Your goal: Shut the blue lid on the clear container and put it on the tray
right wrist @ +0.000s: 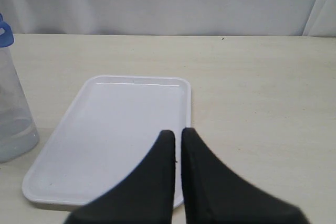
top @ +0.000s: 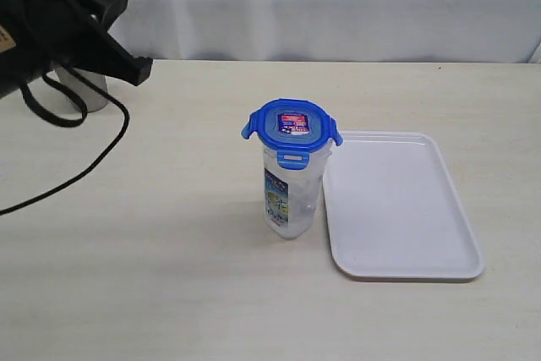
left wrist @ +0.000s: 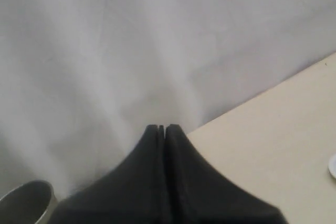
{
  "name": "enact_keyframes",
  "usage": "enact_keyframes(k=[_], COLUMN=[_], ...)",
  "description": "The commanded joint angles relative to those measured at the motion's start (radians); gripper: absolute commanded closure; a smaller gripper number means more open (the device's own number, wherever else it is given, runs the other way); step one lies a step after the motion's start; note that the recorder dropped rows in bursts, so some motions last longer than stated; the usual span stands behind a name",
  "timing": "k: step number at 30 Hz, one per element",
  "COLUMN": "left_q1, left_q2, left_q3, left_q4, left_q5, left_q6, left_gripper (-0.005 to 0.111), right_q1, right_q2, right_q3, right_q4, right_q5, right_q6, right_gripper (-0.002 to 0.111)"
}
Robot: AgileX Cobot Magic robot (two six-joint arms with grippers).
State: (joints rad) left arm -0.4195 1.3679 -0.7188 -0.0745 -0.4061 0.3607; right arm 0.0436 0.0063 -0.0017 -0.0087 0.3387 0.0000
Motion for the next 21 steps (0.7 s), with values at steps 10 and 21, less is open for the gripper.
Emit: enact_keyframes(k=[10, 21], left_q1=[0.252, 0.304], left_q2=[0.306, 0.555], left_q3=[0.067, -0.010], left_q4=[0.841, 0.956], left_q5=[-0.577, -0.788], left_q6=[-0.633, -0.647], left_gripper=[0.107, 0.107], right_q1=[-0.006, -0.006], right_q2=[-0.006, -0.006], right_q3=[0.002, 0.002], right_q4=[0.002, 0.002], right_q5=[0.000, 0.000], right_q6=[-0.007, -0.007], right_gripper=[0.104, 0.104])
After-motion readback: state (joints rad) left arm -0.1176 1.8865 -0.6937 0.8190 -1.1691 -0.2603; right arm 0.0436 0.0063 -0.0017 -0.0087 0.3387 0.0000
